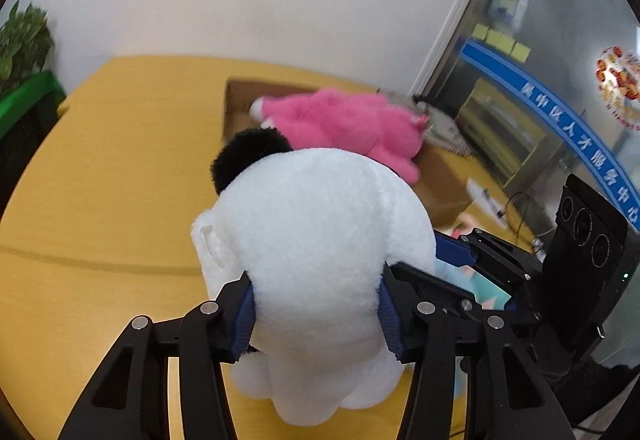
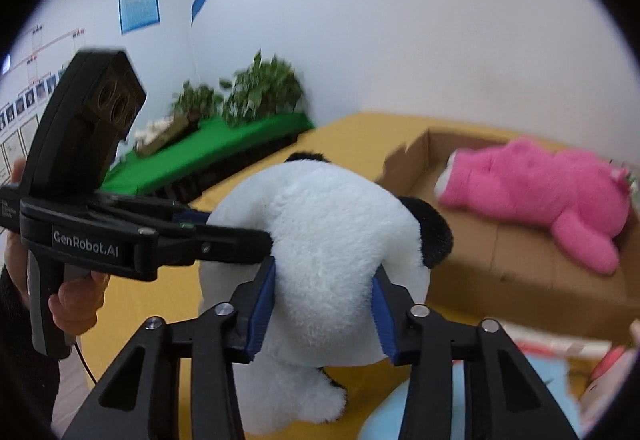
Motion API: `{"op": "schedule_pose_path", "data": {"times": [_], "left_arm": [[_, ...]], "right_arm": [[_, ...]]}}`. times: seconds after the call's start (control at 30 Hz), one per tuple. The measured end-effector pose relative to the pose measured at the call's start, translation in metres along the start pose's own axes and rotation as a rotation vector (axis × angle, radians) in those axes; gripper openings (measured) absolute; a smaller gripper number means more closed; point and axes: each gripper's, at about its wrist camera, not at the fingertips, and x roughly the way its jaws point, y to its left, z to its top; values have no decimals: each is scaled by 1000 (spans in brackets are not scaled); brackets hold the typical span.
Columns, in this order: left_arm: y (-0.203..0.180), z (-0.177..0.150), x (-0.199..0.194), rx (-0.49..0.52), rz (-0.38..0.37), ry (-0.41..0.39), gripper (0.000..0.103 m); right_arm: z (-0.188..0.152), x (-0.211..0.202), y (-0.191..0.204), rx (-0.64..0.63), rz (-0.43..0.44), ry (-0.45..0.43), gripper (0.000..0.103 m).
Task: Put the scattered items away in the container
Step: 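Lift the white bear with the left gripper and carry it into the box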
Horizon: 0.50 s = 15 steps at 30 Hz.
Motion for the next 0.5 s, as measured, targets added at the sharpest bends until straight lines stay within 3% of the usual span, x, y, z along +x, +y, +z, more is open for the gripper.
{"op": "schedule_pose_path", "data": {"times": [0.13,0.27,0.37,0.5], "left_arm": [[-23,59,11,85,40,-63,55],[-14,113,58,70,20,-40,55],[1,133,101,44,26,15,55],[30,134,169,12,97,135,55]], "right_arm": [[54,-10,-24,-65,-62,-88,41],[93,13,-64,-58,-126,-96,41],[107,43,-96,-21,-144,-51,41],[96,103,-137,67,-135,84,41]]}}
